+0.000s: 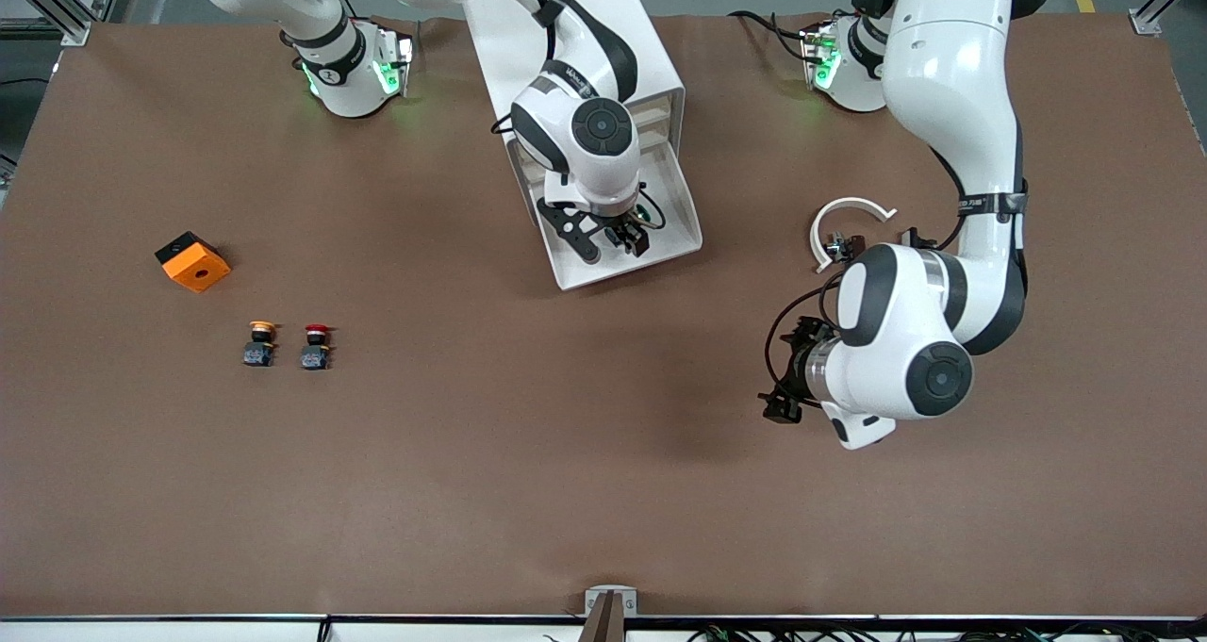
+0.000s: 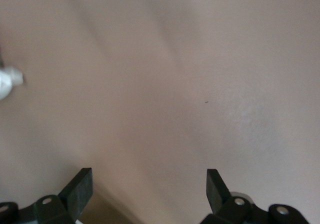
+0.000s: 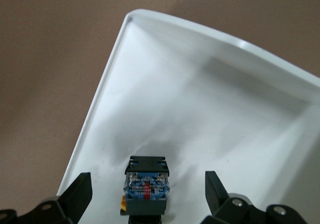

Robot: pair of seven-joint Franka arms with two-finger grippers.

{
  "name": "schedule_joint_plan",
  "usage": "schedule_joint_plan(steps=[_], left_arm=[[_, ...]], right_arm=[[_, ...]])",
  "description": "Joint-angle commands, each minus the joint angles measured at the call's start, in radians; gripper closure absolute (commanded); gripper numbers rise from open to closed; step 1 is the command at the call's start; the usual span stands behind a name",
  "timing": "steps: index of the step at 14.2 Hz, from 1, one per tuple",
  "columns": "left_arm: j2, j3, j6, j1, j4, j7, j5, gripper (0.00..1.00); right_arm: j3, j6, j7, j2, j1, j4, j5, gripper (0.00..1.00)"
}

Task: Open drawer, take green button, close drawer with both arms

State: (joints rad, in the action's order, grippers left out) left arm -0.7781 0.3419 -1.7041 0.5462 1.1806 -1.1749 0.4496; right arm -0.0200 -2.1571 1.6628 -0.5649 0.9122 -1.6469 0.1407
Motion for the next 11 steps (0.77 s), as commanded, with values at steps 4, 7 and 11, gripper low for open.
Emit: schedule_joint_plan(steps=[4, 7, 11], left_arm=[[0.129, 0.005, -0.017, 0.017, 0.137, 0.481, -0.109, 0.00], [0.198, 0.002, -0.083, 0.027, 0.247, 0.655, -0.124, 0.00], [0.273, 0.000, -0.178, 0.070, 0.393, 0.692, -0.126, 0.00]], right_arm=[[-0.008, -0.032, 0.025, -0.024, 0.019, 0.004, 0.003, 0.00], [-0.008, -0.033, 0.025, -0.032, 0.031, 0.007, 0.003, 0.19], [-0.006, -0.032, 0.026, -0.038, 0.028, 0.012, 0.013, 0.63]])
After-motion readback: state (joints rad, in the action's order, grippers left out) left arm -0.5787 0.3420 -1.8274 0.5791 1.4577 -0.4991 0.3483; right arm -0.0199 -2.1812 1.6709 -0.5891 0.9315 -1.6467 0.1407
